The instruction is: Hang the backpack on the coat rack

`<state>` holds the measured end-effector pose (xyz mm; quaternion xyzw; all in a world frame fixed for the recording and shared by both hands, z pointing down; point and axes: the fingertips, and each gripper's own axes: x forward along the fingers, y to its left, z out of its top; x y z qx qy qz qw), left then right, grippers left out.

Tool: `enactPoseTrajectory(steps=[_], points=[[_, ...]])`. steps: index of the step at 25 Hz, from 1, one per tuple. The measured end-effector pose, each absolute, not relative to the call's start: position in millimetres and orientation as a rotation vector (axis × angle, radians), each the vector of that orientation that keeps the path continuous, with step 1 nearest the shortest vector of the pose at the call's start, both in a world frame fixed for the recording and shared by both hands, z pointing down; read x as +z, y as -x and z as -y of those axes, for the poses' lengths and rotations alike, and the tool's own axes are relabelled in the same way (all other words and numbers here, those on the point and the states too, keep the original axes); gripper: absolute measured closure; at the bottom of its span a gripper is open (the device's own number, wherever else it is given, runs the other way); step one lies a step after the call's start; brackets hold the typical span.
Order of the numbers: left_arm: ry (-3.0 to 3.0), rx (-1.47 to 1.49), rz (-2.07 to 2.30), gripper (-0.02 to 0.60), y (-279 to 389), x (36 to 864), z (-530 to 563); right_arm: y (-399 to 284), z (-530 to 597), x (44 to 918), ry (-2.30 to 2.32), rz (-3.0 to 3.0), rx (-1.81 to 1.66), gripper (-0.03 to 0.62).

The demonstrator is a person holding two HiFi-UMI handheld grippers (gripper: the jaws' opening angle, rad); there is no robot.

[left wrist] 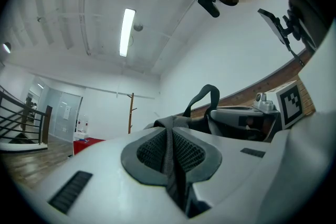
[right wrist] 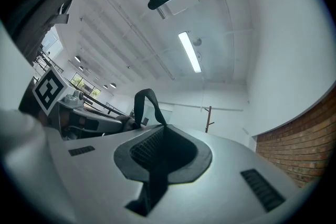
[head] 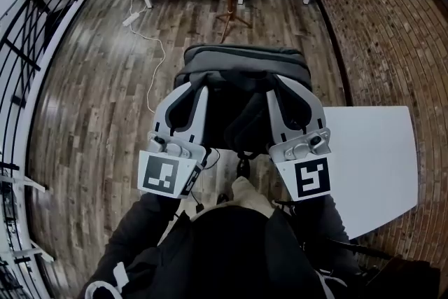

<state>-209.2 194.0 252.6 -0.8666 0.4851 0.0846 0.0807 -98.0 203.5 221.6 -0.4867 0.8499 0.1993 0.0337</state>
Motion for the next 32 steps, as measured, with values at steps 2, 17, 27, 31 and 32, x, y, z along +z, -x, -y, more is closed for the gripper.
enactPoseTrajectory(steps=[2,17,27,31,32], points=[[2.595,0.246,-1.460,0.541,205,256,-177,94,-185,225,1.496,-2.621,0.601,0.576],[2.566,0.187,-1.530,0.541,156,263,-44,43,-53,237,1.429,-2.648,0.492,0.576],[2.555,0.234,-1.568,0.541,147,264,1,37,-4,229,1.393,-2.671,0.538,0.576],[2.554,0.232,-1.570,0.540,146,263,18,36,13,230,1.389,-2.672,0.534,0.576],[2.555,0.241,-1.564,0.541,145,263,23,36,18,231,1.391,-2.672,0.530,0.576]])
